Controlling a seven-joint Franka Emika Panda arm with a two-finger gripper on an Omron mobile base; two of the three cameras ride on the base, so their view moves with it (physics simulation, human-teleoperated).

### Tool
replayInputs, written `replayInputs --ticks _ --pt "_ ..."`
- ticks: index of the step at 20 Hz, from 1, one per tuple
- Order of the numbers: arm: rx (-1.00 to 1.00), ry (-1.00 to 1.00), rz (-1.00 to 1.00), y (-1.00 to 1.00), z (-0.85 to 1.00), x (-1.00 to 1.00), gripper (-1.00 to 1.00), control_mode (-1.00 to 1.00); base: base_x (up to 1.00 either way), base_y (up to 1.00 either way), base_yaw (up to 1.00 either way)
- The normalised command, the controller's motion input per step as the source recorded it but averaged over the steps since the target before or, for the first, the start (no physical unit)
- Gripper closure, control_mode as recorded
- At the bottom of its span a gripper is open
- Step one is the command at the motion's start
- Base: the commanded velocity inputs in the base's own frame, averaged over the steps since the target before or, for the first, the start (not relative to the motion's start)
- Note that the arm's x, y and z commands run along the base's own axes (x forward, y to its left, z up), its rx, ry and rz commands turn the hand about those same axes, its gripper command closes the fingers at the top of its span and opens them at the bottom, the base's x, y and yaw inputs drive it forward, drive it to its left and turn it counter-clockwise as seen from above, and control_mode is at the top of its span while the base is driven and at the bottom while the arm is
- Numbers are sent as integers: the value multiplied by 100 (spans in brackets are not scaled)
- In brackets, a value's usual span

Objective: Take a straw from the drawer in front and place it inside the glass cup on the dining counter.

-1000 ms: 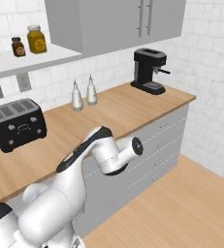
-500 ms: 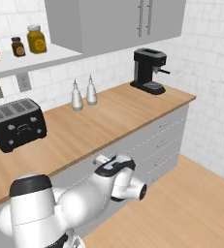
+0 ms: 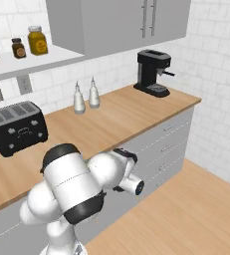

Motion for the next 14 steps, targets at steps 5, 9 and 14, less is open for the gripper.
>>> replayInputs --ticks 5,9,14 --pt "0 1 -3 0 -44 45 -100 -100 0 0 0" --pt "0 0 -4 0 -36 39 -100 -100 0 0 0" --pt "2 0 -2 -1 -37 32 -100 -100 0 0 0"
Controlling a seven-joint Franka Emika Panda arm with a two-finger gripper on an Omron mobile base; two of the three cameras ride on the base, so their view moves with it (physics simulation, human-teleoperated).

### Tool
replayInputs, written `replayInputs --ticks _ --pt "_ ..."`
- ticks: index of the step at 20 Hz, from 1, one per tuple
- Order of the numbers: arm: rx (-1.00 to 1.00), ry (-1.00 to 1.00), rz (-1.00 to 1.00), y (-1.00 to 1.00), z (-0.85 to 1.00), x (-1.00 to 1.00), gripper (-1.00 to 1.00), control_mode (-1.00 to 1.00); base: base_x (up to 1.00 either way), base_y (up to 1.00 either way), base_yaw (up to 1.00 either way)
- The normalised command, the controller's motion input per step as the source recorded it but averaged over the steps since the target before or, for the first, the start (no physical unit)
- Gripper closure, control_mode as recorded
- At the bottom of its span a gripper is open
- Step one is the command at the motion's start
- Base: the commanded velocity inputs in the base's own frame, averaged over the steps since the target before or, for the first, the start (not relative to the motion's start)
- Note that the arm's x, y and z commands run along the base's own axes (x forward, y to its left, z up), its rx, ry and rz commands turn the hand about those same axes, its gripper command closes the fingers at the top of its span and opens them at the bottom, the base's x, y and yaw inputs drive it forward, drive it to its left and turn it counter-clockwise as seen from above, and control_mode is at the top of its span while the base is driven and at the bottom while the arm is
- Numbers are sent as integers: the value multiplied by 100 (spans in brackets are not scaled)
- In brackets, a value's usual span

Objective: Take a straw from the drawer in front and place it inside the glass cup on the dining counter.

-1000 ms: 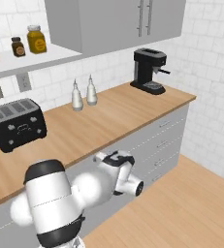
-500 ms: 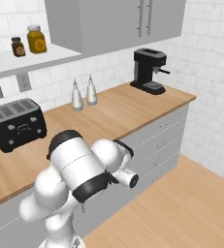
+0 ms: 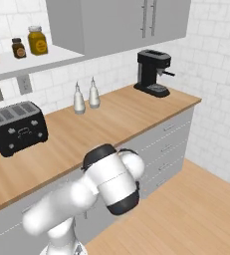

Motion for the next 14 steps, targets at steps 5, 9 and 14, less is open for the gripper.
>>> replayInputs --ticks 5,9,14 --pt "3 1 -3 0 -34 38 -100 -100 0 0 0" --pt "5 10 -6 0 -6 53 -100 -100 0 0 0" --pt "3 13 -4 0 -13 55 -100 -100 0 0 0"
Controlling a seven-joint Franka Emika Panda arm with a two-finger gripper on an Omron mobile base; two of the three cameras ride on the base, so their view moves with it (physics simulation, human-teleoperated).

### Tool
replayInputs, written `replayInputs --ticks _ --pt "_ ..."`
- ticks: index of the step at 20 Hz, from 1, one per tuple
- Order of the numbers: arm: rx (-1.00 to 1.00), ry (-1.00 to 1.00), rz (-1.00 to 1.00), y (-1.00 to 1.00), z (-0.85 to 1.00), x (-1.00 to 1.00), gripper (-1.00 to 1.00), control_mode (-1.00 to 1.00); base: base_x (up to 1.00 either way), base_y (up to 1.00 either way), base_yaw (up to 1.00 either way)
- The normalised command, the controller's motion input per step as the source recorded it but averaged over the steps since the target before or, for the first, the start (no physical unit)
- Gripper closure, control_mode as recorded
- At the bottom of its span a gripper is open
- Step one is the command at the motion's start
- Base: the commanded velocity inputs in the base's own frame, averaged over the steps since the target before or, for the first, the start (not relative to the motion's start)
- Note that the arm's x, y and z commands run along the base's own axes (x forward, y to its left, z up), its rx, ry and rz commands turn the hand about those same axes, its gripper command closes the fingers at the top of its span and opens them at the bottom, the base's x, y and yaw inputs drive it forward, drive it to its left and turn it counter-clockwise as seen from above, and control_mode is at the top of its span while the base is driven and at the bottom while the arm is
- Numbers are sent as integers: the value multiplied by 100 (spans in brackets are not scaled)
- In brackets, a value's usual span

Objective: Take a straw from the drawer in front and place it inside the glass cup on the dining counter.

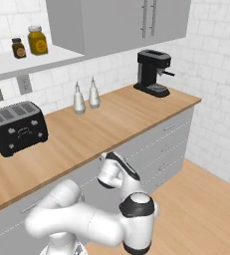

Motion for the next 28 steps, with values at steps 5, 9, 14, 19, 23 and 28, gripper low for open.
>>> replayInputs --ticks 5,9,14,19,23,28 --pt "2 10 -1 -2 -23 42 -100 -100 0 0 0" --pt "4 7 0 -9 -24 38 -100 -100 0 0 0" --pt "8 1 0 -26 -27 34 -100 -100 0 0 0" --pt "15 0 6 -53 -34 17 -100 -100 0 0 0" --pt "14 0 8 -48 -24 18 -100 -100 0 0 0" --pt "2 0 1 0 -16 40 -100 -100 0 0 0"
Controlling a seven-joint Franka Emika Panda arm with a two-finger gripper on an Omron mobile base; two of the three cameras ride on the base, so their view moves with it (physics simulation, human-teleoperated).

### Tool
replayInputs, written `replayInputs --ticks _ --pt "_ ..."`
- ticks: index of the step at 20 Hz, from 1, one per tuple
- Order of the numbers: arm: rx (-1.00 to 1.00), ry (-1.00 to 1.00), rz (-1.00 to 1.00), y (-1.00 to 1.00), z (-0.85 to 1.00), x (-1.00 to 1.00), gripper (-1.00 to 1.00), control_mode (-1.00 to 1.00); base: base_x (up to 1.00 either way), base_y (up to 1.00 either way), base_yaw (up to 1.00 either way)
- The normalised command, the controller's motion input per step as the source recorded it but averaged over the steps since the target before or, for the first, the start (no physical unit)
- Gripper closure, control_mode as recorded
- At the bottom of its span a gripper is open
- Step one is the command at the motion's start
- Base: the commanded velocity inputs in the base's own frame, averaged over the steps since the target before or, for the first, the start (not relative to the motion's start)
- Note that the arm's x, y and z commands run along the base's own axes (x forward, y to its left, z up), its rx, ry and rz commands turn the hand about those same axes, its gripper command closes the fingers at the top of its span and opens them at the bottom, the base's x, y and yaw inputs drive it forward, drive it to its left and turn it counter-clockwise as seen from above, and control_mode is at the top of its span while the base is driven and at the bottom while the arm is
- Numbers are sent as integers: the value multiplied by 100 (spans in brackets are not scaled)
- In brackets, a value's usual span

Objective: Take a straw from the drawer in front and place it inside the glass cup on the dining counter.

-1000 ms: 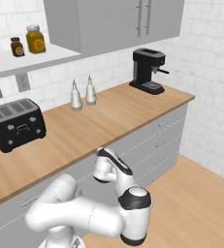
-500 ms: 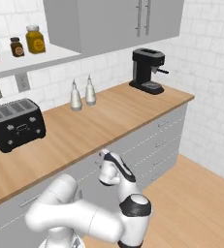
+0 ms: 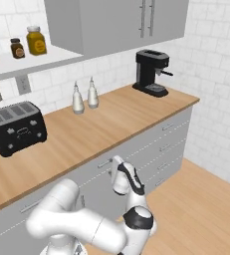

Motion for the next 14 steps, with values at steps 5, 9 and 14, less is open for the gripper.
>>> replayInputs --ticks 5,9,14 --pt "0 0 0 25 -13 13 -100 -100 0 0 0" --pt "0 0 0 36 -1 6 -100 -100 0 0 0" --pt "0 0 0 37 -13 6 -100 -100 0 0 0"
